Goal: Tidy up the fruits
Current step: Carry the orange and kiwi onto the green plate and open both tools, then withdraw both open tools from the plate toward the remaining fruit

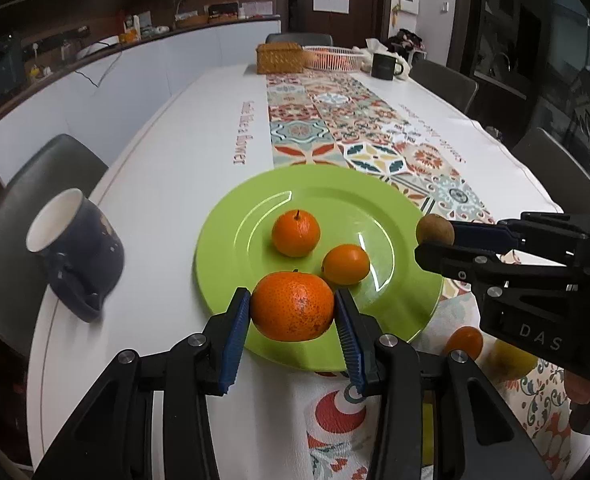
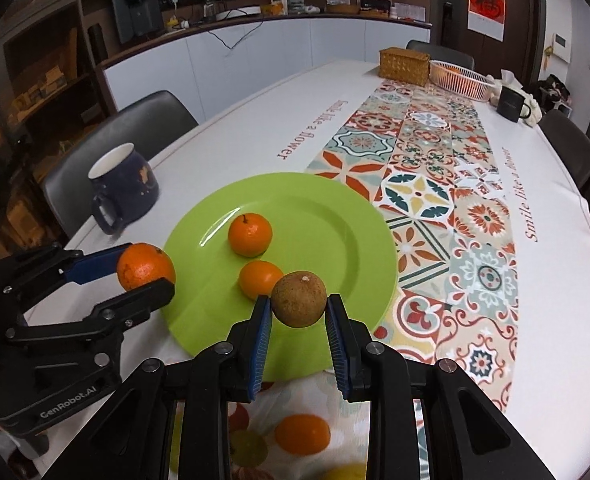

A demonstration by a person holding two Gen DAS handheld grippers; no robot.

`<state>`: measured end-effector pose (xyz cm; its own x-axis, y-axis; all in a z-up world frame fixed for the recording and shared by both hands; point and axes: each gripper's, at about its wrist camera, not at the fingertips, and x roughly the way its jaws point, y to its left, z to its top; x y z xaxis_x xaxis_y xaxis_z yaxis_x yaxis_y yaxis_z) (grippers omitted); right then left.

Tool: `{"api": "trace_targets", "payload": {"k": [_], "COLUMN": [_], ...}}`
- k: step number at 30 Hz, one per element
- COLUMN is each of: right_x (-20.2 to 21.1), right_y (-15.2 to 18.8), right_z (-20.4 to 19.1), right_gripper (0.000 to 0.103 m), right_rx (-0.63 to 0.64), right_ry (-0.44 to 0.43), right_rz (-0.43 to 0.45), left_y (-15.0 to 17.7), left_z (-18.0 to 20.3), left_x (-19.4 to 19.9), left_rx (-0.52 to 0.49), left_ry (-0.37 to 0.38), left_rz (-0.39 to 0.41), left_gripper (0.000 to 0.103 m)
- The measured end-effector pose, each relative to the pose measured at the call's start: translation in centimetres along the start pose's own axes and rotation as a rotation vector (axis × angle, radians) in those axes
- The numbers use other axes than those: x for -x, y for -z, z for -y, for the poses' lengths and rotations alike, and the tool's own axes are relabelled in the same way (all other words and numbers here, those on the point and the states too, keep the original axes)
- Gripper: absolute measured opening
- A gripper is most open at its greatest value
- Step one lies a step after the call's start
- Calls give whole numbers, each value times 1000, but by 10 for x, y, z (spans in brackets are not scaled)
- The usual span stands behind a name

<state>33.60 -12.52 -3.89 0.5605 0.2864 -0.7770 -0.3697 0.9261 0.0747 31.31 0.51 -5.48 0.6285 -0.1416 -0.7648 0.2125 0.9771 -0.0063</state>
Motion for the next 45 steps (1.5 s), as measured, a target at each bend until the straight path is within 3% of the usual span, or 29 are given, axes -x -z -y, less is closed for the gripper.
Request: {"api": "trace_targets", "payload": {"k": [4, 6, 7, 17, 32, 45], "right_x": [-8, -9, -9, 27, 112, 141], "right_y": [-1, -1, -1, 17, 41, 74], "right_z": [3, 4, 6, 9, 4, 6], "right_gripper": [29, 38, 41, 43, 61, 65], "right_rx": [-8, -18, -27, -53, -51, -58], "right_ry": [-2, -2, 5, 35, 84, 135], "right_rz": [-9, -14, -12, 50, 203, 198], "left_y": [1, 1, 0, 6, 21, 48], "left_z": [0, 0, -1, 9, 33, 54], "left_x": [-8, -7, -5, 33, 105, 123], "left_rx": [0, 9, 12, 5, 9, -24], "left_ry": [5, -6, -10, -43, -59, -56], "left_rz": [-17, -10, -3, 56, 161, 148], "left_gripper": [44, 56, 57, 62, 77, 82]}}
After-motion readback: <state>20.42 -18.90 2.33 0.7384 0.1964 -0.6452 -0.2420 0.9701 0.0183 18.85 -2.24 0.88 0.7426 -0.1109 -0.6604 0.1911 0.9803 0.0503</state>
